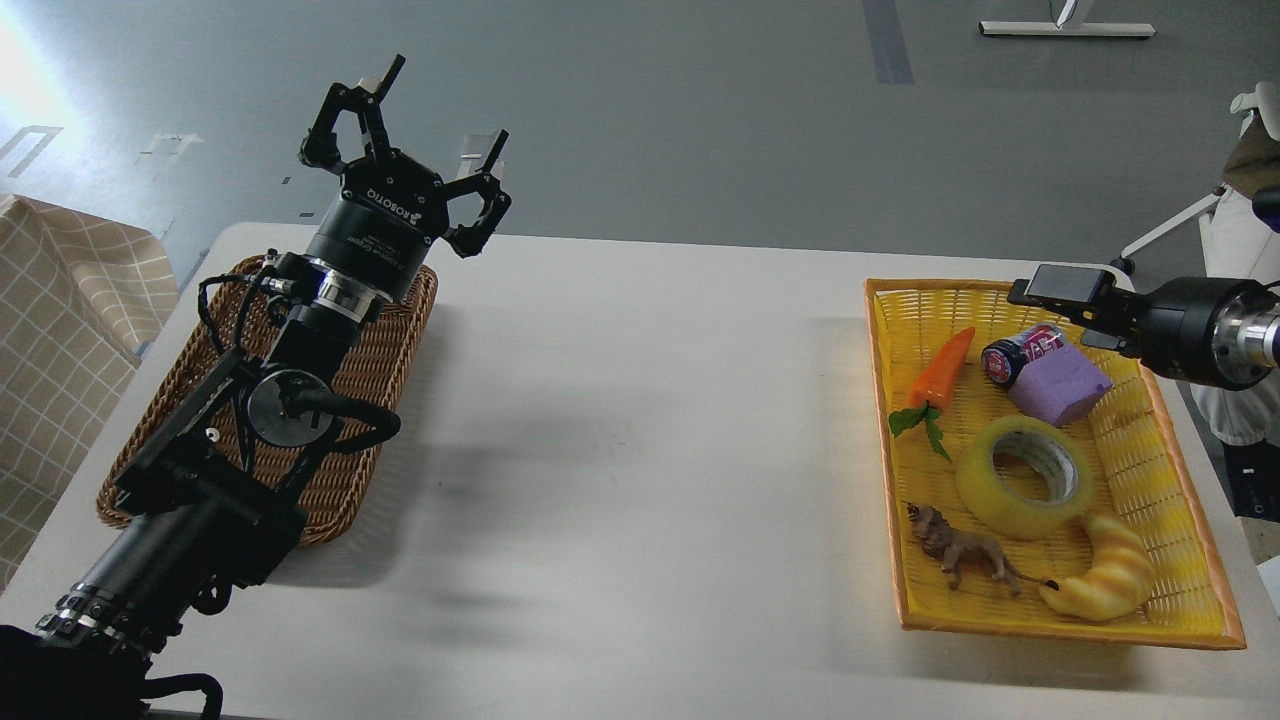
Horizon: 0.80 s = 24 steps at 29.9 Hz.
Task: Place and transfer tape with both arms
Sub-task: 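Raise the right gripper and swing it over the yellow basket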
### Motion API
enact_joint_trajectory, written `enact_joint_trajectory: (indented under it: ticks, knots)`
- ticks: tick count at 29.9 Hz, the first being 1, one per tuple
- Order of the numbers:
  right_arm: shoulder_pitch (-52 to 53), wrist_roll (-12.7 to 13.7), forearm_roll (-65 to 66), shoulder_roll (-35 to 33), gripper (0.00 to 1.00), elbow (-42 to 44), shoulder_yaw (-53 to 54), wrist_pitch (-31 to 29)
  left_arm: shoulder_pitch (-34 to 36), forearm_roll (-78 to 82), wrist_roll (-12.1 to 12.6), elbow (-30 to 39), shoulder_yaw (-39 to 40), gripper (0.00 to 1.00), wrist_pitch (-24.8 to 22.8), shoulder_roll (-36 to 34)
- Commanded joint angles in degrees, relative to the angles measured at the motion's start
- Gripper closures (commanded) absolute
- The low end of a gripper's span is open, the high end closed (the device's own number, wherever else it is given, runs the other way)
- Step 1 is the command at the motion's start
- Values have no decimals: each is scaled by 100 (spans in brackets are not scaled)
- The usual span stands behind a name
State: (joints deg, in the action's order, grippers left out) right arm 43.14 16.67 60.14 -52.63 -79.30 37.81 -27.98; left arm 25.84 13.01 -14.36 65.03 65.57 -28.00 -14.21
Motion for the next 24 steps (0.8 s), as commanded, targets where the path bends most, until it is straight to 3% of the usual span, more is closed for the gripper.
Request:
enact_joint_trajectory:
  ticks: [1,9,21,24]
  knots:
    - [-16,213,77,-132,0,2,-11,-2,-1,0,3,1,0,2,0,-3]
    - [-175,680,77,-151,0,-24,-28,-2,-9,-9,-6,1,0,2,0,-3]
    - [-113,618,94,-168,2,2,-19,-2,-9,-9,3,1,8,2,0,-12]
    - [-122,487,156,-168,2,63,-11,-2,-9,-9,3,-8,8,2,0,-12]
